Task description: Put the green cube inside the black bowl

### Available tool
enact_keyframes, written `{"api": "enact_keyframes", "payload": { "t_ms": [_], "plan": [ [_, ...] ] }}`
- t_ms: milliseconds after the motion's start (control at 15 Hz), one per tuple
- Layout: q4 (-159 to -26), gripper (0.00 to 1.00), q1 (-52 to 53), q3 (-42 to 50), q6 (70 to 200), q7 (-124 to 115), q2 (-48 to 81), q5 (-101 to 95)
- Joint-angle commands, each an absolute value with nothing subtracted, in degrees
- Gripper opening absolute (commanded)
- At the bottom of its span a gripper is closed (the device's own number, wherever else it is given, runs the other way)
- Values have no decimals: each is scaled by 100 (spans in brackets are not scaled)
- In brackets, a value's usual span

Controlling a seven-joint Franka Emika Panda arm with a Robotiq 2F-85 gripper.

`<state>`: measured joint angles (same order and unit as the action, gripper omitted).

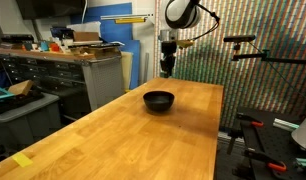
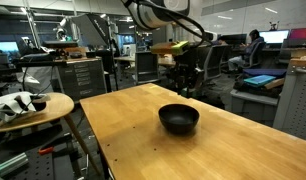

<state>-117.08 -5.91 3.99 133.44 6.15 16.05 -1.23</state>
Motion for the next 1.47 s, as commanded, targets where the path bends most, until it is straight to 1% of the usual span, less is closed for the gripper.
{"api": "enact_keyframes", "payload": {
  "t_ms": [0,333,1000,1067,1133,1200,1333,1400],
  "plan": [
    [-11638,18,-455,313,13213,483,1710,-116],
    [-11719,18,-425,244,13403,431,2058,23],
    [-11657,18,-592,170,14594,266,2865,560],
    [-11652,19,-599,164,14635,266,2888,596],
    [-11648,68,-601,156,14644,266,2885,622],
    [-11649,69,-595,157,14651,260,2872,639],
    [-11627,82,-597,127,14528,271,2782,700],
    [-11614,91,-605,101,14466,281,2721,749]
  ]
}}
